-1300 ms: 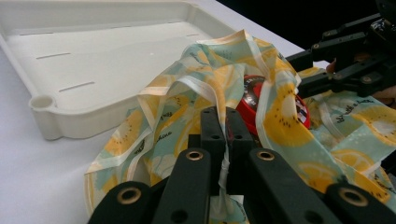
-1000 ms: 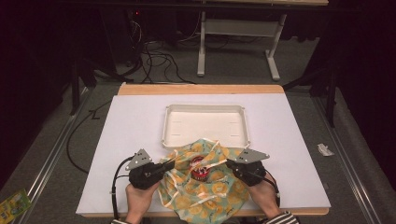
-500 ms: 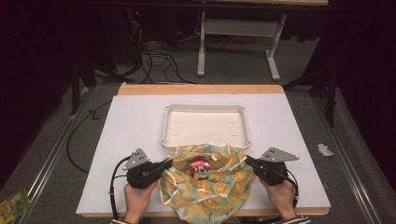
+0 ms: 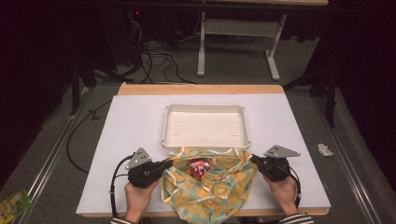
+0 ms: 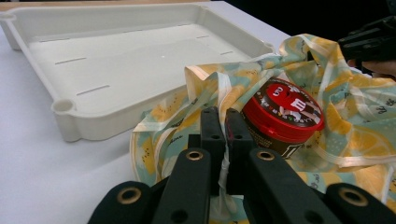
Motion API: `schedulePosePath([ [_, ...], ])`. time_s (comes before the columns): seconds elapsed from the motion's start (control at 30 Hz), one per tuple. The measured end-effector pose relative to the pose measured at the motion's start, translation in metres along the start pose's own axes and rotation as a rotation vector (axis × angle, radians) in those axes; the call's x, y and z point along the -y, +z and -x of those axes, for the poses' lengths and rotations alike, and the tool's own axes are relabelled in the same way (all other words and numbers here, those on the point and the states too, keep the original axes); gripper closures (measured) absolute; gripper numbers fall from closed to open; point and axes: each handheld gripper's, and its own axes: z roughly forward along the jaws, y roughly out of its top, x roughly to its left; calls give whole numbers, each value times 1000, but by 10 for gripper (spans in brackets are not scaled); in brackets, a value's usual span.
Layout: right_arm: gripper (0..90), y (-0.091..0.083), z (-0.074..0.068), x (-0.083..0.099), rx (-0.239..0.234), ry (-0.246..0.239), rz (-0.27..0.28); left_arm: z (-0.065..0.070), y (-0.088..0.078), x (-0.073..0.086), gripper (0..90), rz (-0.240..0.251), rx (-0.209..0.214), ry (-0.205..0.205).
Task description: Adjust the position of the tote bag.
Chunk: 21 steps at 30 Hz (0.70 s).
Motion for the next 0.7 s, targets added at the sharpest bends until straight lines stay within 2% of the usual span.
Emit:
schedulePosePath([
  [0.13,900,13,5,5,1,20,-42,2,3,0,896,-7,6,6],
  [0.27,889,15,5,8,4,29,-51,3,4,-1,896,-6,14,6],
  [0.53,729,-3,0,5,14,42,-17,5,4,-1,897,2,17,6],
  [0.63,721,-10,-2,3,19,38,1,6,4,-1,897,-1,20,9],
  [0.7,721,-21,-7,-1,16,30,25,6,4,-1,896,1,24,8],
])
